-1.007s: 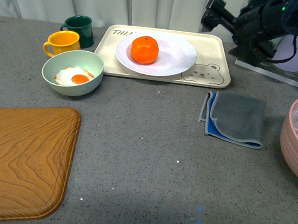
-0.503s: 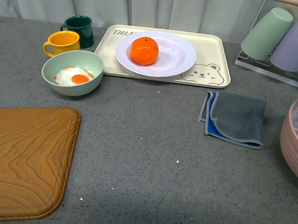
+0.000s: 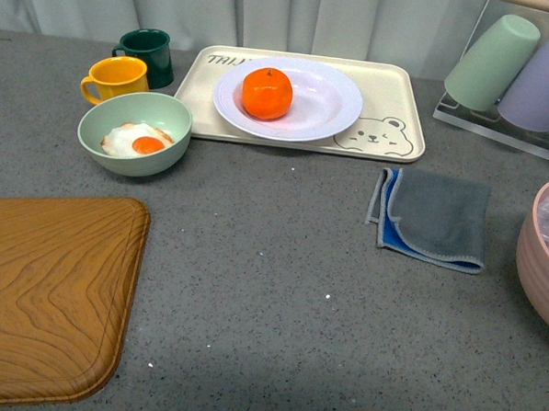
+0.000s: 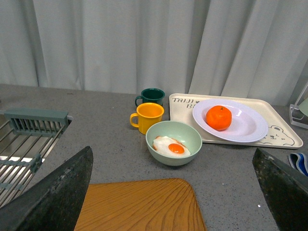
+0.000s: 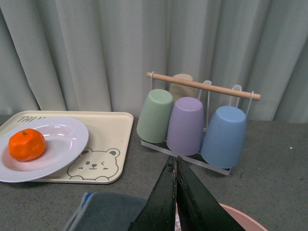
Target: Place orange and plate with both arms
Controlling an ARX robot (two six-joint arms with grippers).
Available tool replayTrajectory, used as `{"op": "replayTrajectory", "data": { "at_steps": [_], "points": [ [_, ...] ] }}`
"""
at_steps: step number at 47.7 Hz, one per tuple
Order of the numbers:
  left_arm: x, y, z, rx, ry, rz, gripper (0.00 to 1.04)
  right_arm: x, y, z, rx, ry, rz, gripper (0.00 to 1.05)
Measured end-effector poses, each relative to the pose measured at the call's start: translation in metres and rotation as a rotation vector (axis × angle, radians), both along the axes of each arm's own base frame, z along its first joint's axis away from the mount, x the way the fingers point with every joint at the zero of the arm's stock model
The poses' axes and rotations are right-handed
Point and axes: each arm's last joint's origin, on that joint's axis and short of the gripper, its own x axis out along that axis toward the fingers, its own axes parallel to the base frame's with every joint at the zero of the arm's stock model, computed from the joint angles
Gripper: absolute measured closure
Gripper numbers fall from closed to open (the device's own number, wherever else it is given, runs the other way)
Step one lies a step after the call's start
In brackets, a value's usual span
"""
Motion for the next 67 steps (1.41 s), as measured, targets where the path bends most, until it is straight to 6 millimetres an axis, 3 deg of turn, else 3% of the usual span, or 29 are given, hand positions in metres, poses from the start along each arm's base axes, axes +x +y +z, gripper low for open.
{"op": "replayTrajectory", "data": {
  "at_steps": [16, 33, 67],
  "points": [
    [0.0, 0.0, 0.0, 0.0, 0.0, 0.0, 0.07, -0.043, 0.0, 0.0, 0.0, 0.002, 0.002, 1.04],
    [0.0, 0.0, 0.0, 0.0, 0.0, 0.0, 0.07, -0.068, -0.001, 0.001, 0.0, 0.001, 0.002, 1.04],
    [0.0, 0.0, 0.0, 0.0, 0.0, 0.0, 0.07, -0.093, -0.001, 0.007, 0.0, -0.021, 0.002, 1.04]
  ]
}}
